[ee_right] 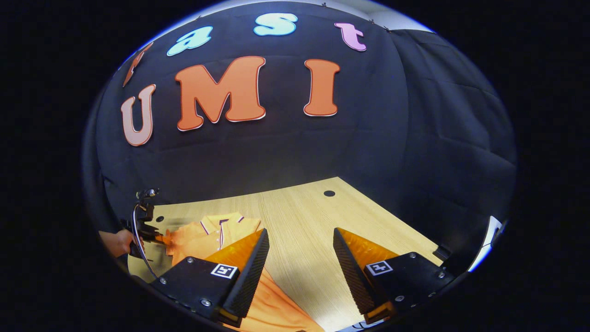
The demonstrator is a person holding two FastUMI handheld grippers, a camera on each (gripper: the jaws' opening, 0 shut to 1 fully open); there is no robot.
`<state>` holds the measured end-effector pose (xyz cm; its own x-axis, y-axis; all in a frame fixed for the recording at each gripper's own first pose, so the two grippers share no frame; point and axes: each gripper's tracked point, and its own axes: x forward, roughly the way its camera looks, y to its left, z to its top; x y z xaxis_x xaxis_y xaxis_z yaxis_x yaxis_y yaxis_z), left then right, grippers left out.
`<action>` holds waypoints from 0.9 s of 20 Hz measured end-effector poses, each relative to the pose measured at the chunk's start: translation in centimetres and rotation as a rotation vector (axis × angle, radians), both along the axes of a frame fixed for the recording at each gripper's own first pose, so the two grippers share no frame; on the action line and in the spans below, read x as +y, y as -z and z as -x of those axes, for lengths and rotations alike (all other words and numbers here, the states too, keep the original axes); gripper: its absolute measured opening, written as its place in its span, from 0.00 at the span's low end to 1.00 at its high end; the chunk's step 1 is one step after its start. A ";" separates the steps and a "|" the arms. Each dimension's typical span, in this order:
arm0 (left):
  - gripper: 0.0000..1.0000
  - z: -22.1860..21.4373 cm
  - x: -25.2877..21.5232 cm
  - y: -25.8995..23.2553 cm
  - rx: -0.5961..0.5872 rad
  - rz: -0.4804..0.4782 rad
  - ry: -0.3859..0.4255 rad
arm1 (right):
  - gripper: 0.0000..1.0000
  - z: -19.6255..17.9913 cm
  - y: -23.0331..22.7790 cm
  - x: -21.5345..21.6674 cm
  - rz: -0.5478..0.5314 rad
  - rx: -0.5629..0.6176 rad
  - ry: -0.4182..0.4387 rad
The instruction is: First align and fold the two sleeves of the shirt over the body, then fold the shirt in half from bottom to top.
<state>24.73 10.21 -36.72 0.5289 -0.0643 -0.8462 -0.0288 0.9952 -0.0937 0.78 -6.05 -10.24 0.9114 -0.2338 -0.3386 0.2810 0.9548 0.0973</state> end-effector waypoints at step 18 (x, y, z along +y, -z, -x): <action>0.10 -3.2 -14.2 -2.2 -0.086 0.116 0.287 | 0.86 4.0 2.6 -0.8 -0.038 0.071 0.084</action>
<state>27.94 -3.97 -34.50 0.5445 -0.3146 -0.7775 0.2644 0.9441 -0.1968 -3.24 -6.84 -12.84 0.8626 -0.2937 -0.4120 0.3671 0.9236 0.1101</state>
